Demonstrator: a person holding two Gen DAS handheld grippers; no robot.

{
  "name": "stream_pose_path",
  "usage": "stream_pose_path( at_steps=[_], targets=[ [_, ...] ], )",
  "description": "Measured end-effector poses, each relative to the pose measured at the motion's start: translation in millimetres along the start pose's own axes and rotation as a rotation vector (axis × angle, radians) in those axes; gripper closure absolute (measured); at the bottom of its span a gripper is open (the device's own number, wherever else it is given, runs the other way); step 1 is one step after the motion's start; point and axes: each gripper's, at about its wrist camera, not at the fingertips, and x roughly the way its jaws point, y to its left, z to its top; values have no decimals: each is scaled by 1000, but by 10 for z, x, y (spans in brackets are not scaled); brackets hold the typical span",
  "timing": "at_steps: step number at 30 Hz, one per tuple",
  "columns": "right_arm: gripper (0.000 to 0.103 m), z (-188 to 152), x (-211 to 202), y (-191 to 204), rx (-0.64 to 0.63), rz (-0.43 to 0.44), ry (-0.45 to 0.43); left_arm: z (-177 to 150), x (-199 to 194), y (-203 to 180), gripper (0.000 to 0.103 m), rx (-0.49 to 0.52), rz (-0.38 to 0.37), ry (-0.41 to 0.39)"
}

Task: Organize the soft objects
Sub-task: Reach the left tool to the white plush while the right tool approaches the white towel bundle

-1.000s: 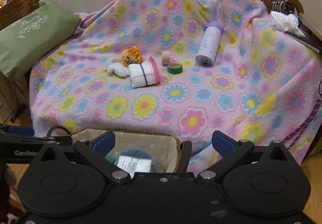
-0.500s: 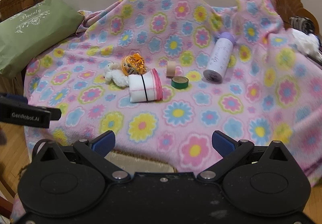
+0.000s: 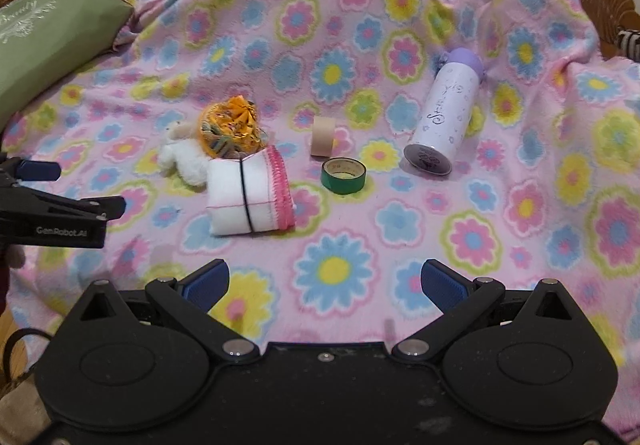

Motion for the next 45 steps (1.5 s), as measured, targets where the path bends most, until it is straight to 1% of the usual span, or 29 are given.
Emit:
stream_pose_path(
  at_steps=[5, 9, 11, 13, 14, 15, 17, 19, 22, 24, 26, 30, 34, 37, 39, 45],
  targets=[
    [1, 98, 265, -71, 25, -7, 18, 78, 318, -100, 10, 89, -9, -51],
    [1, 169, 454, -144, 34, -19, 25, 122, 568, -136, 10, 130, -20, -57],
    [1, 204, 537, -181, 41, -29, 26, 154, 657, -129, 10, 113, -32, -37],
    [1, 236, 615, -226, 55, -30, 23, 208, 716, -107, 9, 65, -61, -25],
    [1, 256, 656, -247, 59, -31, 24, 230, 748, -123, 7, 61, -58, -20],
    [1, 269, 686, -251, 62, -35, 28, 245, 774, -155, 5, 68, -48, -24],
    [1, 300, 765, -272, 69, -45, 33, 278, 811, -235, 4, 96, -39, -35],
    [1, 322, 816, -292, 87, -49, 40, 301, 809, -263, 6, 80, -59, -34],
    [1, 340, 848, -322, 114, -33, 38, 337, 805, -222, 6, 10, -107, -16],
    [1, 349, 879, -323, 116, -33, 35, 348, 824, -220, 6, -16, -90, -14],
    [1, 357, 907, -324, 116, -27, 35, 363, 880, -244, 6, -11, -46, -18],
    [1, 360, 870, -292, 121, 4, 36, 395, 889, -188, 5, -2, -39, -34],
    [1, 343, 760, -218, 100, 23, 17, 355, 821, -118, 5, 56, -31, -57],
    [1, 347, 699, -127, 100, 78, 26, 306, 798, -60, 5, 76, -30, -52],
    [1, 363, 688, -16, 81, 120, 26, 283, 786, -20, 5, 69, -29, -49],
    [1, 432, 890, 323, 27, 136, 47, 274, 770, 78, 5, 38, -25, -41]
  ],
)
